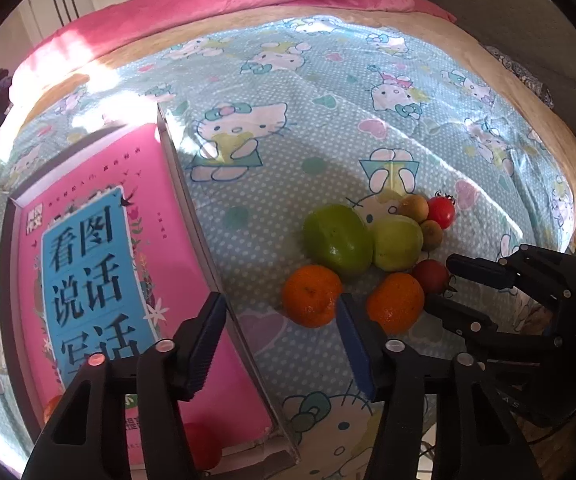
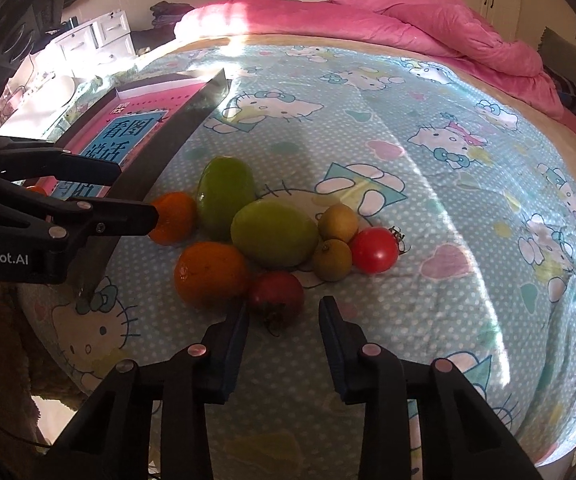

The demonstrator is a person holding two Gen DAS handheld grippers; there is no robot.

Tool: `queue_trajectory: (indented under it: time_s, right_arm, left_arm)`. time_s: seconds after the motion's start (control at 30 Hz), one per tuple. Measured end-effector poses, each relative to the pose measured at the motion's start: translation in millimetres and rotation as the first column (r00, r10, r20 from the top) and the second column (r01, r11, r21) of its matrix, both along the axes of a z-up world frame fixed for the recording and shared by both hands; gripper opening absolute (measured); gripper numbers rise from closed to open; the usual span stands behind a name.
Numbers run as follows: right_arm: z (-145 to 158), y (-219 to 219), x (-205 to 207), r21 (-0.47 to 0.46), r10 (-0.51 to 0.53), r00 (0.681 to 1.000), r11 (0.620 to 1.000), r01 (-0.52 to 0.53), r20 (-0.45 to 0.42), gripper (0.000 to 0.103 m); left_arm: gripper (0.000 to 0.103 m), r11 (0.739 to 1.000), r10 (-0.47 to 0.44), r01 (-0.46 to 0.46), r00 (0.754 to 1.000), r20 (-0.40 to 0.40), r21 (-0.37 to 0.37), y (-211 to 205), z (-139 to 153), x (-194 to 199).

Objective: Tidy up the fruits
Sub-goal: 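Grasp another orange with the left tool while the right grasps another red tomato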

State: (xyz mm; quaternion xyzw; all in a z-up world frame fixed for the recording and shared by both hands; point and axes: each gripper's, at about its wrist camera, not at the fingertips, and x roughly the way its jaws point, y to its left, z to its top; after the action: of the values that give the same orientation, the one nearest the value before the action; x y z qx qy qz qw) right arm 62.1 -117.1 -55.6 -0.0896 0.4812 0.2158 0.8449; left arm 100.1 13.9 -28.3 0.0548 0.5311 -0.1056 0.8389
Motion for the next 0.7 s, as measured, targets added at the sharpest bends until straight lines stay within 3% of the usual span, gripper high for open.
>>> queue_trajectory:
  time_s: [0.1, 0.23, 0.37, 0.7]
  right_arm:
    - [0, 0, 2, 0.014, -0.009, 1.0, 1.0, 0.009, -0.009, 0.037]
    - [0, -2, 4, 0.031, -0.017, 1.0, 0.999, 0.017, -0.021, 0.037]
    - [0, -3, 4, 0.039, -0.017, 1.0, 0.999, 0.018, -0.025, 0.036]
    - [-2, -5, 8, 0.069, -0.028, 0.999, 0.997, 0.031, -0.043, 0.035]
  left_arm:
    - [0.054, 0.998, -0.047, 0.047, 0.999, 0.008, -0.034, -4, 7, -1]
    - [0.054, 0.992, -0.121, 0.121, 0.993, -0.006, 0.036, -21, 0, -1]
    - [0.054, 0.99, -0.102, 0.108, 0.992, -0.075, 0.093, -25, -15, 9]
    - [0.054, 0.985, -0.115, 0.13, 0.985, -0.13, 0.112, -37, -32, 19]
